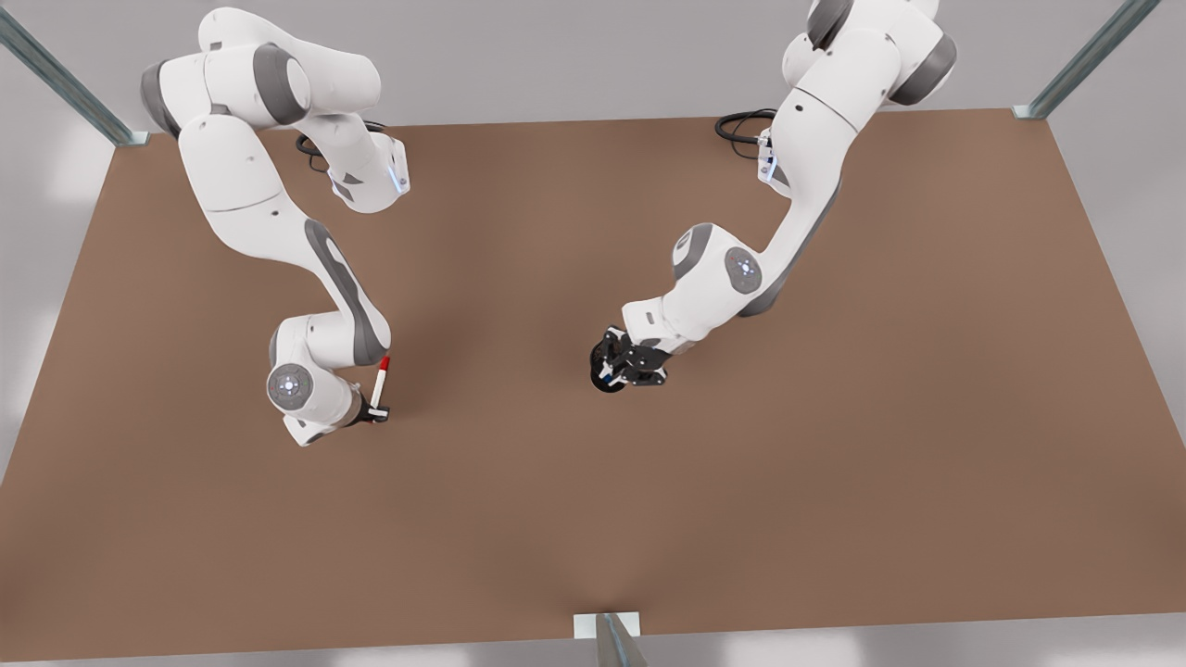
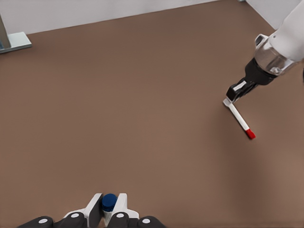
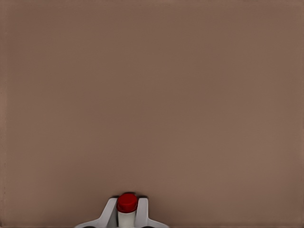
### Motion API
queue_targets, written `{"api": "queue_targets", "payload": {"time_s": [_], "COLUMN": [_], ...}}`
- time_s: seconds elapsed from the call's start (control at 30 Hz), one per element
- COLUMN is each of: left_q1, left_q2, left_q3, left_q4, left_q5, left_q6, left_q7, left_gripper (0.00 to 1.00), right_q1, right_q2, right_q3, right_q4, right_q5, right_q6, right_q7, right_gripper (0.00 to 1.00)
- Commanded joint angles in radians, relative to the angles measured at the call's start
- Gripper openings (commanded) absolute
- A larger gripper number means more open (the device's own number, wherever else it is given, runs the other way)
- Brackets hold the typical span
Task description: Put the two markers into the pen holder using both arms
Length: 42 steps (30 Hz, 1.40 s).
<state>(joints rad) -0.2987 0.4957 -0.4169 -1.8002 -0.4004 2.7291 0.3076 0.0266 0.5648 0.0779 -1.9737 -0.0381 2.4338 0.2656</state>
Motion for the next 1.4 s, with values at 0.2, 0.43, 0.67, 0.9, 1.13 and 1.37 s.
{"api": "queue_targets", "payload": {"time_s": [0.2,0.43,0.67,0.9,1.13,1.37], "left_q1": [-0.039,0.076,0.168,0.159,0.161,0.165], "left_q2": [-0.051,-0.135,-0.338,-0.309,-0.278,-0.256], "left_q3": [0.003,0.458,0.408,0.408,0.408,0.409], "left_q4": [-0.019,0.501,0.427,0.427,0.427,0.427], "left_q5": [-0.002,0.347,0.403,0.403,0.405,0.399], "left_q6": [-0.06,-1.192,-1.221,-1.215,-1.215,-1.215], "left_q7": [0.082,-0.166,-0.321,-0.38,-0.38,-0.381], "left_gripper": [1.0,1.0,1.0,1.0,1.0,1.0], "right_q1": [0.006,0.012,0.015,0.098,0.271,0.303], "right_q2": [-0.098,-0.175,-0.183,-0.178,-0.091,-0.057], "right_q3": [0.042,0.151,0.336,0.527,0.514,0.514], "right_q4": [0.029,0.099,0.243,0.401,0.616,0.636], "right_q5": [-0.006,-0.005,-0.008,-0.172,-0.246,-0.378], "right_q6": [-0.079,-0.124,-0.191,-0.269,-0.354,-0.426], "right_q7": [0.027,0.058,0.256,0.639,0.764,0.779], "right_gripper": [0.25,0.25,0.22,0.21,0.21,0.21]}}
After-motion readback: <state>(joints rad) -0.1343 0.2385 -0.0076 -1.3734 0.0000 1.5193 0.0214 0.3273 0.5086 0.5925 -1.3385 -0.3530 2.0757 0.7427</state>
